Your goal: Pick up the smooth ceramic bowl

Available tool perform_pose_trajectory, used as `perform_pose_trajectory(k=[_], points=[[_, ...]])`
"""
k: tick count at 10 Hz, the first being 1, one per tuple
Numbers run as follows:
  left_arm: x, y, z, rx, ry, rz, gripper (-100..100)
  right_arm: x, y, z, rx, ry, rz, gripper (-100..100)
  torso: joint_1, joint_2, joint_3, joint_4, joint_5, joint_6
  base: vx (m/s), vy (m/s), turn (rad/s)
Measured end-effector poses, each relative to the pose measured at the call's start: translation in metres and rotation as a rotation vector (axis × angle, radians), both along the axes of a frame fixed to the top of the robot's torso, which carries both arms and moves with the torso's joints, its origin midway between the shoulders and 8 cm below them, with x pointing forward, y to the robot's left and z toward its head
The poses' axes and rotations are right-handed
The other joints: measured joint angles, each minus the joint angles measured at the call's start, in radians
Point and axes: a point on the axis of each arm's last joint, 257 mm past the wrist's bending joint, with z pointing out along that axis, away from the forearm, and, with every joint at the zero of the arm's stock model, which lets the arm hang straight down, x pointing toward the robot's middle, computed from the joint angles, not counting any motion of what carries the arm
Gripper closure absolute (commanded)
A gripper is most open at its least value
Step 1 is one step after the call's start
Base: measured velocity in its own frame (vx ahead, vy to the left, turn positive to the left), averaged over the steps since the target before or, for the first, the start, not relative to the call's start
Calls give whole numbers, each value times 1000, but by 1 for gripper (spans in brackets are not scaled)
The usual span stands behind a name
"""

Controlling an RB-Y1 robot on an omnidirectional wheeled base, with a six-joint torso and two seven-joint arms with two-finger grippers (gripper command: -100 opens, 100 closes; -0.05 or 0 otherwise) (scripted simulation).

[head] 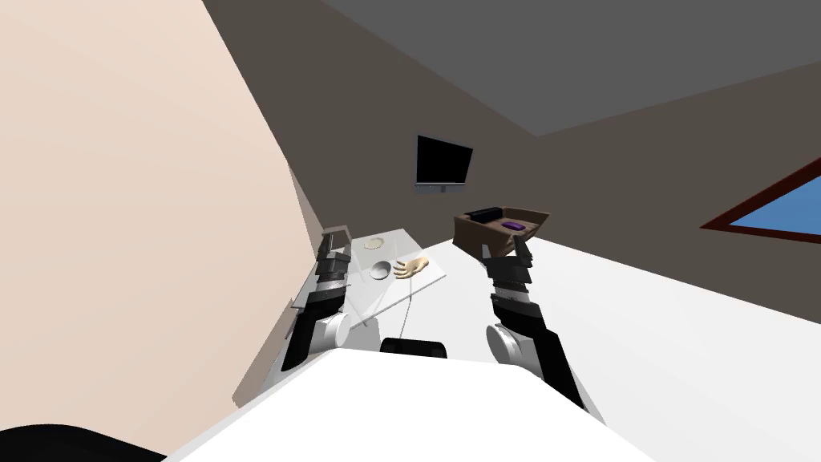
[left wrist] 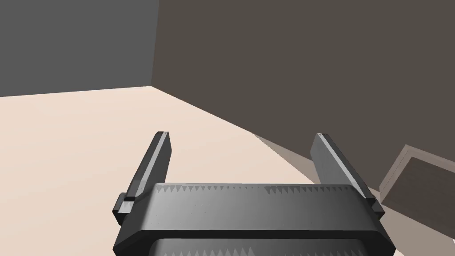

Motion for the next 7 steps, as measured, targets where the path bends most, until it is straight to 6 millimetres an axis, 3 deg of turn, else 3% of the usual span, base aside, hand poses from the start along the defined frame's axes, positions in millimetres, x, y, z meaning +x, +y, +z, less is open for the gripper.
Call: perform_pose_trajectory(k=[5,7], points=[[18,0,-14,94,68,-54,-100,0,0,0,0,0,0,0,-5,3,2,1,-1,0,-40,-67,-25],[29,11,-23,110,106,-62,-100,0,0,0,0,0,0,0,-5,2,1,0,-1,0,-32,-79,-34]])
